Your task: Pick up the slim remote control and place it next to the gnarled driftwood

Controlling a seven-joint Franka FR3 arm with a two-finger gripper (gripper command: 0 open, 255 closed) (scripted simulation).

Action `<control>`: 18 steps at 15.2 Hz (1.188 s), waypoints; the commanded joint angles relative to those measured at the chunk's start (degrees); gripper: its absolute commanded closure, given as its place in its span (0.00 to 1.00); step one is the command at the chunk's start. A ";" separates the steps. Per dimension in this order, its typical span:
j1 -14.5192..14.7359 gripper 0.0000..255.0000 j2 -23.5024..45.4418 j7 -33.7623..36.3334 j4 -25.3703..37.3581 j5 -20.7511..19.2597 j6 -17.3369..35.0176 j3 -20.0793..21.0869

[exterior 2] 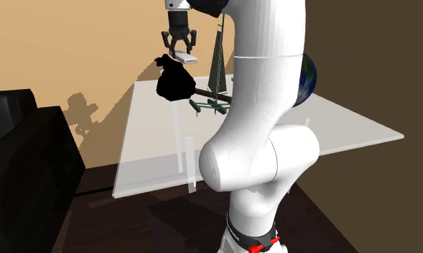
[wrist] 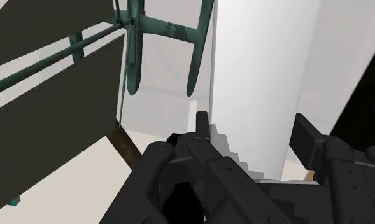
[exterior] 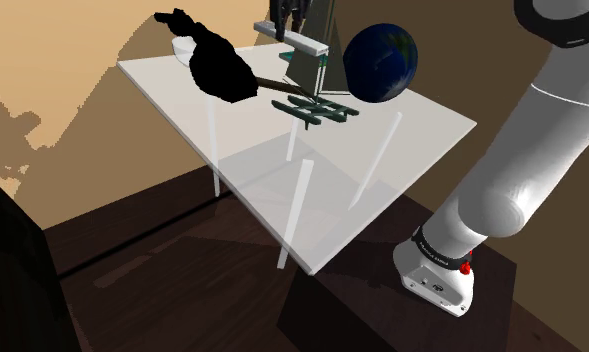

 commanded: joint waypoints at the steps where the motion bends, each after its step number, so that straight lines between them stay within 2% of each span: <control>1: 0.80 1.00 5.28 1.26 7.56 -0.39 -2.29 0.54; 5: 2.60 1.00 18.22 2.91 26.59 -1.42 -8.45 1.02; 6: 3.71 1.00 26.69 3.40 40.30 -2.06 -13.71 1.09; 11: 3.30 1.00 22.69 3.55 29.63 -1.73 -7.04 1.06; 18: 2.94 1.00 20.00 3.70 19.83 -1.56 0.07 1.10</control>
